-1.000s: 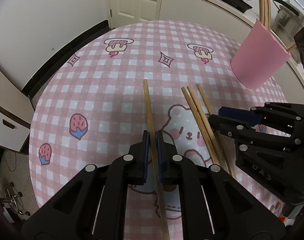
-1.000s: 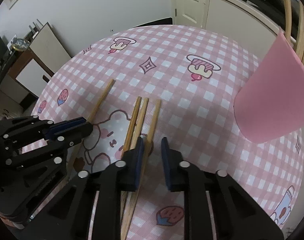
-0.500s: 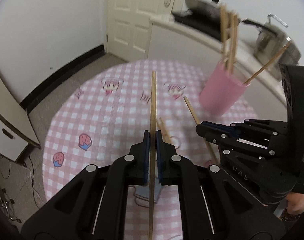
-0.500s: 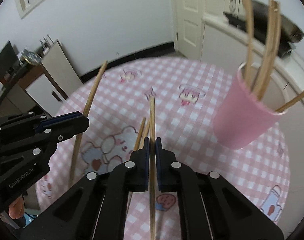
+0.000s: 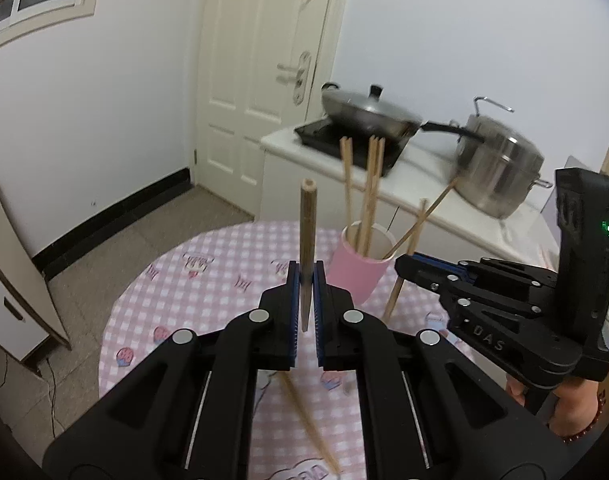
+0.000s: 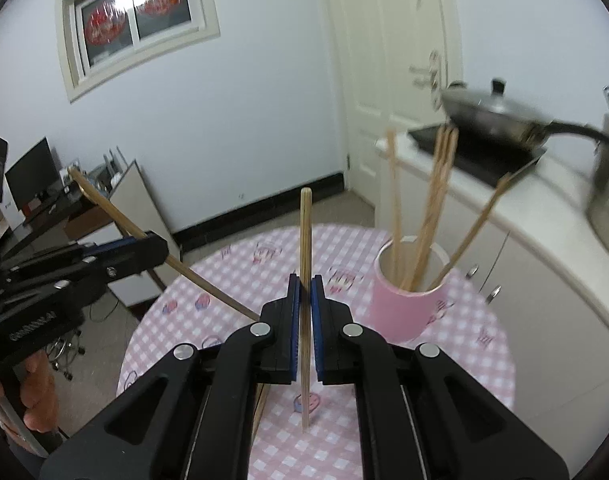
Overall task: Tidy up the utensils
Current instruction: 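Lift the chopstick with the right gripper and carry it over the pink cup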
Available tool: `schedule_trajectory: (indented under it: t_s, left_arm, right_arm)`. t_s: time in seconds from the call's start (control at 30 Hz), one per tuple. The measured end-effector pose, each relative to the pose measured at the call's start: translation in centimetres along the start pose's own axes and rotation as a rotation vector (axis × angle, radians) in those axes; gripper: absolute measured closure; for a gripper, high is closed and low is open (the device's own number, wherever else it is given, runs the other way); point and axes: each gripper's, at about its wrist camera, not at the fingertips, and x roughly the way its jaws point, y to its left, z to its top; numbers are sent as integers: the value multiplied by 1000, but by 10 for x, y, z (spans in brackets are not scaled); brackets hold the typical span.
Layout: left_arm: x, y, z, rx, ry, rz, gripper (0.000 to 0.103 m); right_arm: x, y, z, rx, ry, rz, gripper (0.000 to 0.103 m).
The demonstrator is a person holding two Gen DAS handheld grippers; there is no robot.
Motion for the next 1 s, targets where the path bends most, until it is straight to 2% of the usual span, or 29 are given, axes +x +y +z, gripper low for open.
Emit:
schedule_trajectory:
  t_s: [0.3,0.47,0.77,1.0]
  left_arm:
    - [2,-33,29,-15,-74,-35,96]
    - [14,-43,46,-35,-108,-41,96]
    - [32,-57,71,-107,-242,-19,96]
    - [60,-60,85,-154,-272,-17,96]
  right_arm:
    - [-53,-24,21,1,-195,-62,99]
    - [-61,-37,30,14,-262,-85,99]
    - [-67,-62,44,32,-366,-113,99]
    - [-65,-77,54,31,-432,-147,99]
